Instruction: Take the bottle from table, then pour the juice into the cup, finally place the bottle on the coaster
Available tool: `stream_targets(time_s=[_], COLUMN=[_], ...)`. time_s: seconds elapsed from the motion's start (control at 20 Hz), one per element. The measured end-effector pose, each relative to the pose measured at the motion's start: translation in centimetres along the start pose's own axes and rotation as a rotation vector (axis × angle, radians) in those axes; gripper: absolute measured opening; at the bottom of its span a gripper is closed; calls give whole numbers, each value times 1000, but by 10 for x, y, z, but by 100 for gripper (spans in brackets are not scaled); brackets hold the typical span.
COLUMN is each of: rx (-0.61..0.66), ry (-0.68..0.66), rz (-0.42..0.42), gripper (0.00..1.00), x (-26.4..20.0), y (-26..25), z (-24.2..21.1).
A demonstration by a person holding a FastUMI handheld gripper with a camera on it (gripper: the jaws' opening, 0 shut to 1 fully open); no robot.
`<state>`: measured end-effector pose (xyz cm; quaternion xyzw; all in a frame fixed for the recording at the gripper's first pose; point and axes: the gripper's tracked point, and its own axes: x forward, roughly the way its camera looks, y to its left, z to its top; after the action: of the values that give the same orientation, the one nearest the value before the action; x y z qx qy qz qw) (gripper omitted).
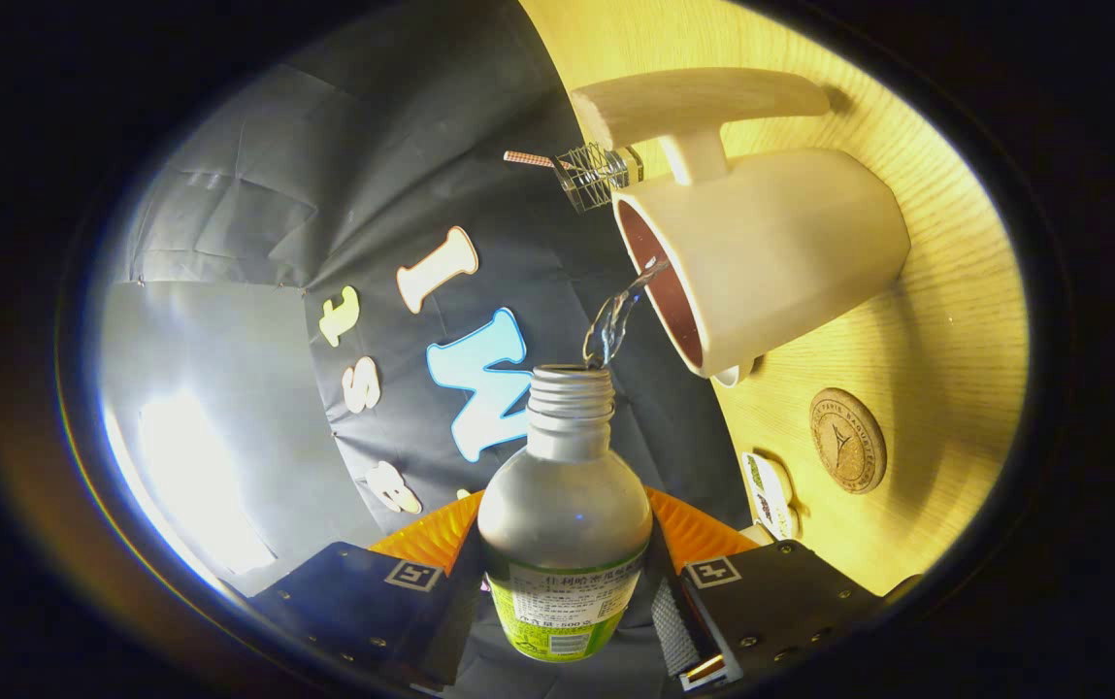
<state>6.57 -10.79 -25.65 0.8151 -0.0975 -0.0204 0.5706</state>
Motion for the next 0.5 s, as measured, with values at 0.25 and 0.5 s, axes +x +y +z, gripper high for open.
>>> stream_targets(time_s=[0.25, 0.5], rx=[40, 85], ry=[-9, -33], rz=[8, -7], gripper=[76, 76], x=[0, 4], y=[7, 12], z=[-2, -1])
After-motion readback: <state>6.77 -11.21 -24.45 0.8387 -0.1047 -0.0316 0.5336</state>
